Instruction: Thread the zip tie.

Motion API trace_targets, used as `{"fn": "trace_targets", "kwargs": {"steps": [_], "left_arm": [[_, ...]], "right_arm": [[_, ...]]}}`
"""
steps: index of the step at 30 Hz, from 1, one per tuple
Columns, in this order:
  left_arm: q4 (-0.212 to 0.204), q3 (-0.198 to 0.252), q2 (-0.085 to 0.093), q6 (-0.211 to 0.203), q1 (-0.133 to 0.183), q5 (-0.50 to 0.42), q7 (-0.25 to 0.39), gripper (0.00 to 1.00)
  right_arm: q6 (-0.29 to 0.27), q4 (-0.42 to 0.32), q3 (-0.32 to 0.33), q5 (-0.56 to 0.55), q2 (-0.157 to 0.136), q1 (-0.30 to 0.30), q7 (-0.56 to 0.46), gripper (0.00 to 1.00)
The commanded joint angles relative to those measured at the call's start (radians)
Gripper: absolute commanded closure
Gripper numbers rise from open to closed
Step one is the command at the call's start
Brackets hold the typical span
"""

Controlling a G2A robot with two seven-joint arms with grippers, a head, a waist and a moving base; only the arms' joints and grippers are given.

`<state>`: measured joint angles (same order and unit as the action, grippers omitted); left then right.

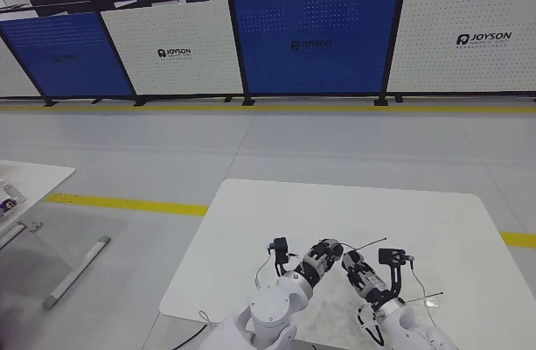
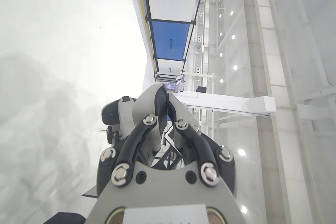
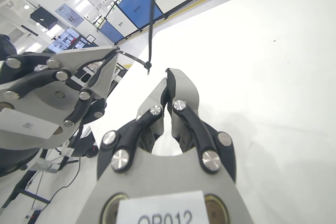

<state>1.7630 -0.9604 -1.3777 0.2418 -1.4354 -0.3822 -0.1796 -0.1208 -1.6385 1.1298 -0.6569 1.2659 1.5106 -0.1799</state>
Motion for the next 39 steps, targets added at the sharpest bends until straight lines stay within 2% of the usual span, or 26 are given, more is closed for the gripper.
{"fn": "trace_targets", "kwargs": {"steps": [1, 3, 6, 9, 11, 17, 20, 22, 23, 26, 32, 39], "left_arm": [[-0.002, -0.002, 0.0, 0.003, 0.0, 0.001, -0.003, 1.0], [-0.005, -0.002, -0.001, 0.005, 0.001, 0.002, -0.002, 1.0], [-0.006, -0.001, -0.001, 0.005, 0.0, 0.004, 0.001, 1.0], [-0.005, -0.001, -0.001, 0.004, -0.003, 0.007, 0.005, 1.0], [-0.005, 0.0, -0.001, 0.007, -0.004, 0.012, 0.008, 1.0], [-0.006, 0.003, -0.001, 0.016, -0.007, 0.027, 0.01, 1.0], [-0.007, 0.003, -0.001, 0.022, -0.006, 0.033, 0.01, 1.0], [-0.008, 0.003, -0.001, 0.026, -0.006, 0.036, 0.013, 1.0], [-0.009, 0.004, -0.001, 0.027, -0.005, 0.037, 0.014, 1.0], [-0.011, 0.004, -0.002, 0.029, -0.004, 0.038, 0.014, 1.0], [-0.012, 0.003, -0.004, 0.027, -0.001, 0.034, 0.014, 1.0], [-0.003, 0.004, -0.005, -0.009, -0.006, 0.028, 0.028, 1.0]], "right_arm": [[-0.007, -0.003, 0.004, -0.002, -0.001, 0.004, 0.002, 0.71], [-0.006, -0.007, 0.007, -0.004, -0.002, 0.008, 0.004, 0.68], [-0.001, -0.016, 0.014, -0.003, -0.002, 0.013, 0.008, 0.69], [0.005, -0.022, 0.019, -0.004, -0.002, 0.013, 0.007, 0.71], [0.009, -0.026, 0.02, -0.006, -0.002, 0.013, 0.005, 0.76], [0.011, -0.033, 0.018, -0.01, -0.002, 0.009, 0.0, 0.72], [0.011, -0.034, 0.018, -0.009, -0.001, 0.007, 0.002, 0.78], [0.01, -0.033, 0.018, -0.008, -0.001, 0.006, 0.002, 0.76], [0.01, -0.031, 0.018, -0.007, 0.0, 0.005, 0.002, 0.79], [0.011, -0.026, 0.016, -0.004, 0.001, 0.002, 0.002, 1.0], [0.011, -0.017, 0.014, -0.001, 0.002, -0.003, 0.005, 1.0], [0.011, -0.003, 0.003, 0.0, 0.005, -0.015, -0.005, 1.0]]}}
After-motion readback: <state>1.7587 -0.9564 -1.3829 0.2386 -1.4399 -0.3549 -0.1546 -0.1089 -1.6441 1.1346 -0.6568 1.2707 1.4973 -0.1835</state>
